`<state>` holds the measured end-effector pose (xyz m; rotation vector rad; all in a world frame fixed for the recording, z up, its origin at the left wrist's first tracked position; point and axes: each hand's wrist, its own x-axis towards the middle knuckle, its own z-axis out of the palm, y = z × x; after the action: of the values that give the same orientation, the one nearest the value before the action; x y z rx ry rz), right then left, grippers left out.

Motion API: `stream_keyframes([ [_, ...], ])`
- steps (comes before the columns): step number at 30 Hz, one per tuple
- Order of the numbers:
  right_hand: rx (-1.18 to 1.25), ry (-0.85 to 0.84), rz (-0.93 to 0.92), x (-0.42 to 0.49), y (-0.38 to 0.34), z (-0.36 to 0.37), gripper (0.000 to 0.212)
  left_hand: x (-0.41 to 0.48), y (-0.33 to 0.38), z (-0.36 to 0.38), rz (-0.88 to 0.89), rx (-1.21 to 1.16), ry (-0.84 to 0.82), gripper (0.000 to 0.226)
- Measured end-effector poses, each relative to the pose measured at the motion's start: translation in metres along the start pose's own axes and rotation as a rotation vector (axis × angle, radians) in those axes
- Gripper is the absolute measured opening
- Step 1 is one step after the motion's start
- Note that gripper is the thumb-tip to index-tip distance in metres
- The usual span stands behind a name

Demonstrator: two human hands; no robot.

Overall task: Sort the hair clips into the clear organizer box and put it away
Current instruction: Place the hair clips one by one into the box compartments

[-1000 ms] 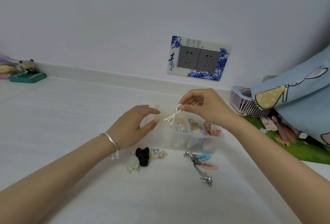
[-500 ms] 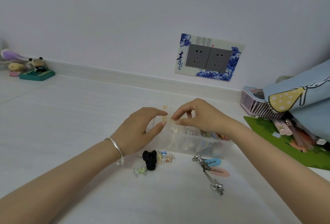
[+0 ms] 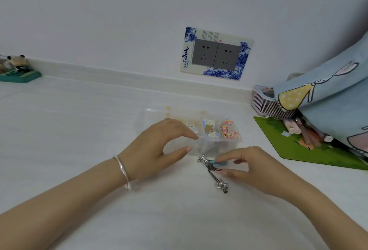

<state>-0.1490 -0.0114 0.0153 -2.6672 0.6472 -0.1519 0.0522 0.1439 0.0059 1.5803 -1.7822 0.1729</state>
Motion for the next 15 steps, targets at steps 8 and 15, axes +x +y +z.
stream_keyframes([
  [8,0.019,0.068,-0.113,-0.002,-0.013,0.021,0.024,-0.004,0.003,0.006,0.005,-0.014,-0.017,0.024],
  [15,0.37,0.197,-0.207,0.006,-0.026,0.014,0.026,-0.005,0.003,0.002,-0.036,-0.014,-0.002,0.024],
])
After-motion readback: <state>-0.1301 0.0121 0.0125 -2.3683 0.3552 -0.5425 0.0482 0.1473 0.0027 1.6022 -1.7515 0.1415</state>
